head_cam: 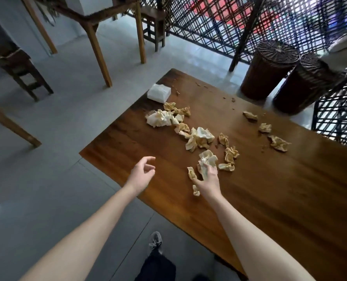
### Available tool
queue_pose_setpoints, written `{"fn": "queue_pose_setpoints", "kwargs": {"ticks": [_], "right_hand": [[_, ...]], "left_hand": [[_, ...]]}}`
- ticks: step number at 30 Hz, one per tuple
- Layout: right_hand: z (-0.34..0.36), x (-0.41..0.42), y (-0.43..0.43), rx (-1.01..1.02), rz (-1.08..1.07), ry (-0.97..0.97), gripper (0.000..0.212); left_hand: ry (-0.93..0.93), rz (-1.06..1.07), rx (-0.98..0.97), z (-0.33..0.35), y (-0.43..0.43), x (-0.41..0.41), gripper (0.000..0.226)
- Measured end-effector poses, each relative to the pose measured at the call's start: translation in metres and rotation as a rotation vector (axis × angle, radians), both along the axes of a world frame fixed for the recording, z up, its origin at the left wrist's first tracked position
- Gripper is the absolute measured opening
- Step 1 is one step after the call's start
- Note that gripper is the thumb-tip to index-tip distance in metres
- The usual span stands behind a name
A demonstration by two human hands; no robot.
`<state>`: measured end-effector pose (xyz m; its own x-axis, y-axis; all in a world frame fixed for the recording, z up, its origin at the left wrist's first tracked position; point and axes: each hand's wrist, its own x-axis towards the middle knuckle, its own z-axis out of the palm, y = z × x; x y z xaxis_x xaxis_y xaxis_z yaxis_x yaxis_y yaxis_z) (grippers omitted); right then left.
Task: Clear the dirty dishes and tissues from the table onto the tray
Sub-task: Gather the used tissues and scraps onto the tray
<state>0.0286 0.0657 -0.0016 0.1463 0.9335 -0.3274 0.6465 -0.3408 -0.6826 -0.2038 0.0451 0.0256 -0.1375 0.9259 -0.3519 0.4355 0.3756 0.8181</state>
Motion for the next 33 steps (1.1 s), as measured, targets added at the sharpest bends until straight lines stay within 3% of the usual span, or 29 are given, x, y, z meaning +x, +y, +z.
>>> {"fn": "queue_pose_setpoints", "kwargs": {"ticks": [10, 20, 24, 29, 33], "right_hand": [[-0.023, -0.024, 0.018, -0.008, -0.030, -0.262, 0.070], [-0.059, -0.028, 0.037, -0.105, -0.020, -0.488, 0.088], [-0.069, -0.034, 0.039, -0.129, 0.051, -0.645, 0.067], [-0.069, -0.031, 0.038, -0.021, 0.167, -0.691, 0.042], [-0.066, -0.020, 0.042, -0.036, 0.308, -0.611, 0.056]], "left_hand": [[-0.039, -0.108, -0.063, -0.029, 0.046, -0.010, 0.036], [0.005, -0.066, -0.098, -0.044, 0.068, -0.027, 0.036], [0.036, -0.044, -0.124, -0.046, 0.073, -0.033, 0.035], [0.054, -0.046, -0.137, -0.048, 0.079, -0.026, 0.035], [0.073, -0.066, -0.127, -0.046, 0.085, -0.016, 0.033]]}}
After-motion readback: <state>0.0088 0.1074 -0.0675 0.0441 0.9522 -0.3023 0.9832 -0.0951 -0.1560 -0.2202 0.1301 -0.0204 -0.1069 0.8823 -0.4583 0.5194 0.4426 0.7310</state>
